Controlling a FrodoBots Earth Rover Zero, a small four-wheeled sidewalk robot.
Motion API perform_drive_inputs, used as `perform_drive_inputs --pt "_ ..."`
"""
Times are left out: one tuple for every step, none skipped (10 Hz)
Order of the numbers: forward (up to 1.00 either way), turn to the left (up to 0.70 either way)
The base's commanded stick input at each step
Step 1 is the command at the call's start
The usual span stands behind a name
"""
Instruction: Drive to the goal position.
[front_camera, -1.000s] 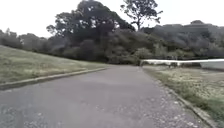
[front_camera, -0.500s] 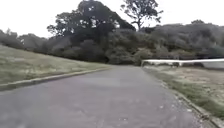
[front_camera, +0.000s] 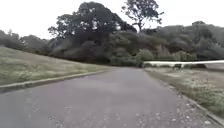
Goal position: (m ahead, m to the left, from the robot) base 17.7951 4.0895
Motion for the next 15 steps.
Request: perform_drive_inputs --pt "0.7 0.0" --pt "0.7 -0.23" --pt "0.7 -0.35" --pt "0.7 -0.35" --pt "0.7 -0.18" --pt "0.7 -0.31" --pt "0.7 -0.34" --pt "0.7 -0.11" --pt "0.7 0.0" --pt "0.7 0.0" --pt "0.7 0.0" --pt "0.7 0.0" --pt "0.7 0.0" --pt "0.7 0.0" --pt "0.7 0.0"
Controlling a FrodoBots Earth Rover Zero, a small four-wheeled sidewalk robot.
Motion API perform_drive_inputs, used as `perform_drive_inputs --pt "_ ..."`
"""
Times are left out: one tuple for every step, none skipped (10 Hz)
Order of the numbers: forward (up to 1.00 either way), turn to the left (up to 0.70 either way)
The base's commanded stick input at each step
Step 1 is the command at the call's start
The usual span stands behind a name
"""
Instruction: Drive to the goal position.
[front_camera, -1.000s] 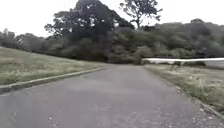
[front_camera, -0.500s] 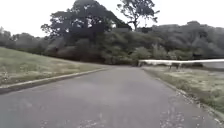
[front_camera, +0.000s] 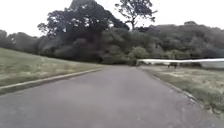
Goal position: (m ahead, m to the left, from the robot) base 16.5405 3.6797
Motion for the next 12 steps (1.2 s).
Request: perform_drive_inputs --pt "0.7 -0.32" --pt "0.7 -0.35" --pt "0.7 -0.08" --pt "0.7 0.0" --pt "0.7 0.0" --pt "0.7 0.0" --pt "0.7 0.0" --pt "0.7 0.0" --pt "0.79 0.0" --pt "0.85 0.0" --pt "0.85 0.0" --pt "0.85 0.0"
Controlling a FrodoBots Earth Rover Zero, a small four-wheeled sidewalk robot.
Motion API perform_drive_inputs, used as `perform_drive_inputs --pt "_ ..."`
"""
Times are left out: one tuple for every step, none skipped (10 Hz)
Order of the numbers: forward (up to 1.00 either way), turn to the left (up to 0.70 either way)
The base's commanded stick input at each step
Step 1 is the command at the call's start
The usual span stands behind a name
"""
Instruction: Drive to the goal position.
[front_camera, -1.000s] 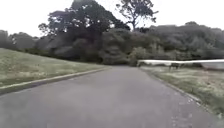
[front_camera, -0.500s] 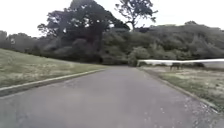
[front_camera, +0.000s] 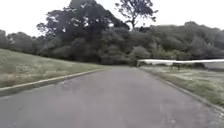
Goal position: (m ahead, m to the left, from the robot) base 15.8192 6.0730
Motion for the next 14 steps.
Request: perform_drive_inputs --pt "0.85 0.0" --pt "1.0 0.0" --pt "1.0 0.0" --pt "1.0 0.0" --pt "1.0 -0.07" --pt "1.0 -0.19" --pt "1.0 -0.4" --pt "1.0 -0.4" --pt "1.0 -0.4" --pt "1.0 -0.15" --pt "1.0 0.0" --pt "1.0 0.0" --pt "1.0 0.0" --pt "1.0 0.0"
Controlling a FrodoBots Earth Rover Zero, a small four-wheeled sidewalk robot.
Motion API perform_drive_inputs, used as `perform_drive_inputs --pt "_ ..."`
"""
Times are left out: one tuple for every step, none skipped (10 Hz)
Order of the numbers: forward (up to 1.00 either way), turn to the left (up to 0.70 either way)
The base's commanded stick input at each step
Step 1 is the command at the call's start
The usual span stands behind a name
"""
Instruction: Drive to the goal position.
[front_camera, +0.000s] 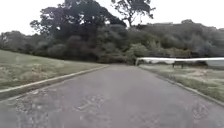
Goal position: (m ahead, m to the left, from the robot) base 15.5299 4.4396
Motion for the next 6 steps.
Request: perform_drive_inputs --pt "1.0 0.0" --pt "1.0 0.0" --pt "1.0 0.0" --pt "1.0 0.0" --pt "1.0 0.0" --pt "1.0 0.0"
